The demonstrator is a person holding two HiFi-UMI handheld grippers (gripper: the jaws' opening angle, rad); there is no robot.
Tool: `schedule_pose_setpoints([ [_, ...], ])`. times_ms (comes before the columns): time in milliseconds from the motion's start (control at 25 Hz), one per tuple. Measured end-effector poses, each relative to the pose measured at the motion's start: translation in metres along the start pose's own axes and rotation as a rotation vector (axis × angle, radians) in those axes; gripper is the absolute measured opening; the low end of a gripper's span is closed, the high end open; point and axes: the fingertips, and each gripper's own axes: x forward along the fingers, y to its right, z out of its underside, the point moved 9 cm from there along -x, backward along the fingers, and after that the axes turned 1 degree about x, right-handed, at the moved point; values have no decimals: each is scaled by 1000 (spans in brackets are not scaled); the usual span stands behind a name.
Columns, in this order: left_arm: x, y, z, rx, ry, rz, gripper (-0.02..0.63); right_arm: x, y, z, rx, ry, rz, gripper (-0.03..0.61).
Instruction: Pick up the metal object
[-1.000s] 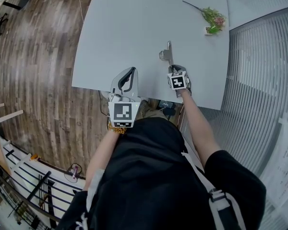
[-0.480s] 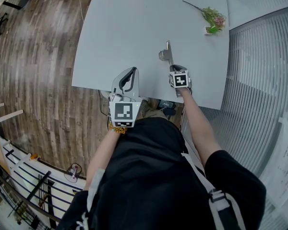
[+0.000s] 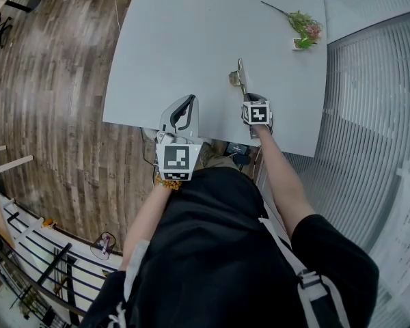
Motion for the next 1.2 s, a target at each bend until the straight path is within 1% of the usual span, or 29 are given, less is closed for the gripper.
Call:
schedule_pose_setpoints([
  [440, 0, 0, 0, -2, 0, 0, 6, -4, -1, 3, 31, 18, 19, 9],
  [720, 1, -1, 0, -5, -1, -2, 6, -6, -2, 4, 53, 26, 9, 9],
  [1200, 8, 1, -5, 1, 6, 17, 6, -14, 3, -5, 62, 60, -5, 8],
])
